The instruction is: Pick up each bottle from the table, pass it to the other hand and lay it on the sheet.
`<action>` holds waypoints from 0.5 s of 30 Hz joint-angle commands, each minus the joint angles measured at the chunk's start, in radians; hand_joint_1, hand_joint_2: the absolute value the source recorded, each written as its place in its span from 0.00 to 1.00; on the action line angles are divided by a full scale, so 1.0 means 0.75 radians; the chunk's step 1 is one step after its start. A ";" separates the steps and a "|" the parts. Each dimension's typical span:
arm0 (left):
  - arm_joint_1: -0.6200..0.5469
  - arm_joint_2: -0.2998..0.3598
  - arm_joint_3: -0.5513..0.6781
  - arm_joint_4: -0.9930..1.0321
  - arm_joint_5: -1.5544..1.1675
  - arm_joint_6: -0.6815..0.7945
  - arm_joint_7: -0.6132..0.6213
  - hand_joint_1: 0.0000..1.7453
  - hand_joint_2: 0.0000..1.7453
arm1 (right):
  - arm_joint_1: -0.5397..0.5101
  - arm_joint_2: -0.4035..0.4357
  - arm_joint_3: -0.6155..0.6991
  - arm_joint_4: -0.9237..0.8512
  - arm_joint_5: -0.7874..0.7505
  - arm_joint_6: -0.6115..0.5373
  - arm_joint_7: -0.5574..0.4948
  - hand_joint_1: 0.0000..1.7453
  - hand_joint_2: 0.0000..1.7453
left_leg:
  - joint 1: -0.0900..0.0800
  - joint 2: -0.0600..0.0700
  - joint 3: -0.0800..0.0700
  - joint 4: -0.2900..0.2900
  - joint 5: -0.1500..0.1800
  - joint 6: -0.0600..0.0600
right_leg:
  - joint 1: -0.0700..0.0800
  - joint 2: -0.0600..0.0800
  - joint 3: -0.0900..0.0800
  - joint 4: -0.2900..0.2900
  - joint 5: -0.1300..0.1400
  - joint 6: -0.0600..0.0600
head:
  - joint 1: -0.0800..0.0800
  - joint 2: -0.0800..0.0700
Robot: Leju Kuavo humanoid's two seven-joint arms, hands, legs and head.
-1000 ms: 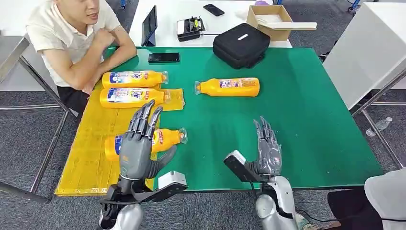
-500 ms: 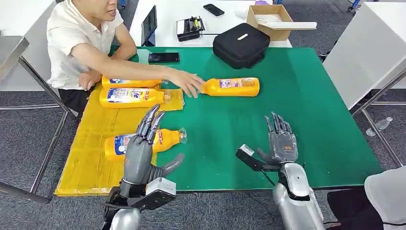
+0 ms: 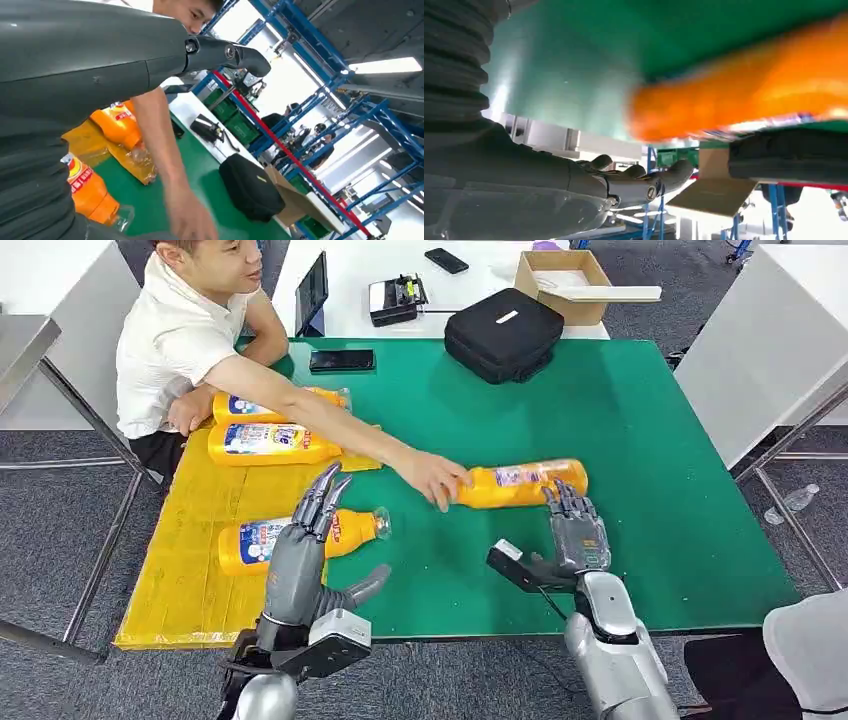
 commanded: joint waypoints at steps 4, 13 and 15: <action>-0.016 -0.031 -0.057 0.095 -0.038 -0.016 0.022 0.00 1.00 | -0.222 -0.034 0.142 0.362 0.039 0.049 0.055 0.00 1.00 | 0.000 0.005 0.006 0.000 -0.002 0.000 | 0.001 0.003 0.005 -0.001 -0.001 -0.004 | 0.000 0.000; -0.045 -0.037 -0.066 0.144 -0.040 -0.017 0.021 0.00 1.00 | -0.338 -0.031 0.155 0.549 0.002 0.077 0.029 0.00 1.00 | 0.000 0.004 0.006 0.000 -0.001 0.000 | 0.001 0.001 0.006 -0.001 -0.001 -0.006 | 0.000 0.000; -0.050 -0.037 -0.071 0.148 -0.039 -0.020 0.019 0.00 1.00 | -0.355 -0.027 0.147 0.586 -0.018 0.080 0.019 0.00 1.00 | 0.001 0.004 0.006 0.000 -0.001 0.000 | 0.002 0.001 0.006 -0.001 0.000 -0.005 | 0.000 0.000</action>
